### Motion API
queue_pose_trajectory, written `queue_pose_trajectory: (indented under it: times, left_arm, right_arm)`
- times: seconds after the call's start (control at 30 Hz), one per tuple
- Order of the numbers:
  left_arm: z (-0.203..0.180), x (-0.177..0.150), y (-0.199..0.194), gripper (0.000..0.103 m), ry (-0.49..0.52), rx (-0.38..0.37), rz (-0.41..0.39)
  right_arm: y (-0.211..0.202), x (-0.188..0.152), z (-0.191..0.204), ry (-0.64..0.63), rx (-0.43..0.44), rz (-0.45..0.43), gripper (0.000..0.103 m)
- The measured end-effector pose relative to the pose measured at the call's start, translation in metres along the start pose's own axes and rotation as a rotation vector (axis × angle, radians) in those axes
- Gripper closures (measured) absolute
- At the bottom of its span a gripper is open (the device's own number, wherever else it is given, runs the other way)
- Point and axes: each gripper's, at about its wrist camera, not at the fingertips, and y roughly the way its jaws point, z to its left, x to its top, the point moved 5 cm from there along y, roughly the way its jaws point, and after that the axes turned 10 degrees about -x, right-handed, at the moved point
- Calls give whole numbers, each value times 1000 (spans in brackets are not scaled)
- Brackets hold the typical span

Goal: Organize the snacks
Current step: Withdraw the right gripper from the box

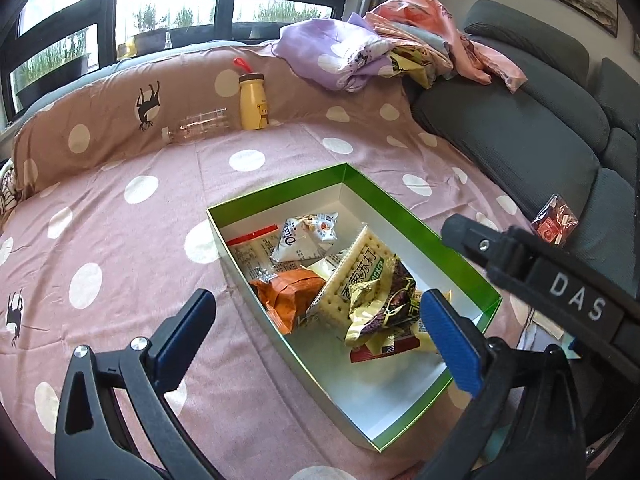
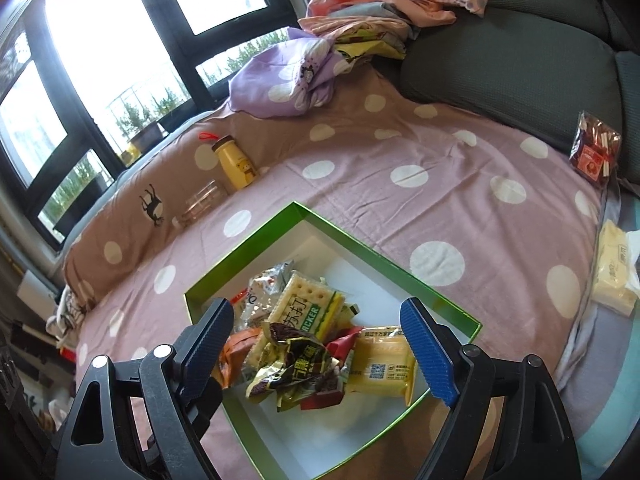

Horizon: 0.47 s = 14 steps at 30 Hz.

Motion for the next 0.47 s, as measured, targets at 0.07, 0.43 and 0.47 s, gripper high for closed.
queue_pose_trajectory:
  times: [0.07,0.43,0.47]
  left_arm:
    - [1,-1,0,1,0,2,2]
    - [6,-2,-5,1,-9,4,-12]
    - [7,-2,-5,1,-11,4,-12]
  right_arm:
    - [0,1,-3,9,-5,1,17]
    - [5,-2,4,-13,-17,14,17]
    - [4,-2,5,-16,-19,13,17]
